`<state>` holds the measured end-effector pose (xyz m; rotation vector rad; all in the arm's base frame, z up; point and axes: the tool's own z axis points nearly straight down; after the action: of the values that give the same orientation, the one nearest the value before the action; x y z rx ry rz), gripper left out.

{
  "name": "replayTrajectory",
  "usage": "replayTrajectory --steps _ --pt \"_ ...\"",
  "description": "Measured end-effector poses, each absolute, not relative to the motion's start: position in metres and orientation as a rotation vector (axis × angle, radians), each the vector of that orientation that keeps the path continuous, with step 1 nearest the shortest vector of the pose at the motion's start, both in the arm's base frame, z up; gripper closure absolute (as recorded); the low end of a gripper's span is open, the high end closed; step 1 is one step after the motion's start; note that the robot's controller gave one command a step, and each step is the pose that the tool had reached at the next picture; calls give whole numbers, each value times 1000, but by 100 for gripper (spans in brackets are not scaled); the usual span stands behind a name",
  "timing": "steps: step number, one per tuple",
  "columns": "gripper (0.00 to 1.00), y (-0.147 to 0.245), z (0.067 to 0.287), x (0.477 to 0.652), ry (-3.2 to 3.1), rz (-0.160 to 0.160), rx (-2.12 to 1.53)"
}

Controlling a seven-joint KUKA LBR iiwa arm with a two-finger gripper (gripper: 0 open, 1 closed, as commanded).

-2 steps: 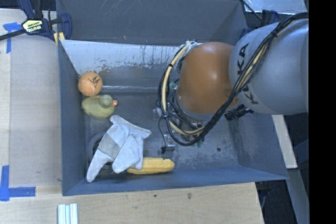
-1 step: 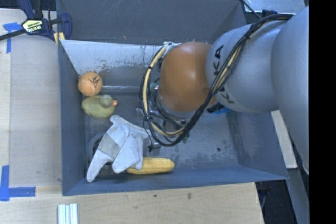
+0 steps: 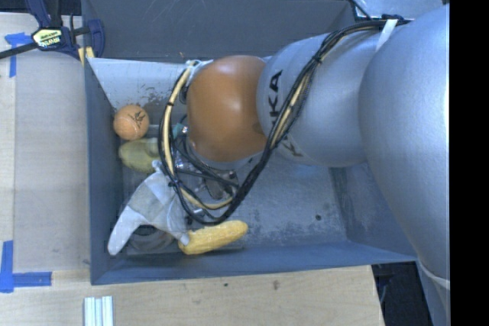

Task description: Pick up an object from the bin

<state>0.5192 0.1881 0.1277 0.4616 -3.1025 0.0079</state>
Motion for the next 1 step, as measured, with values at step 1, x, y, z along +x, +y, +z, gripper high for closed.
replayTrajectory --steps 1 --pt "0 221 142 526 -3083 29 583"
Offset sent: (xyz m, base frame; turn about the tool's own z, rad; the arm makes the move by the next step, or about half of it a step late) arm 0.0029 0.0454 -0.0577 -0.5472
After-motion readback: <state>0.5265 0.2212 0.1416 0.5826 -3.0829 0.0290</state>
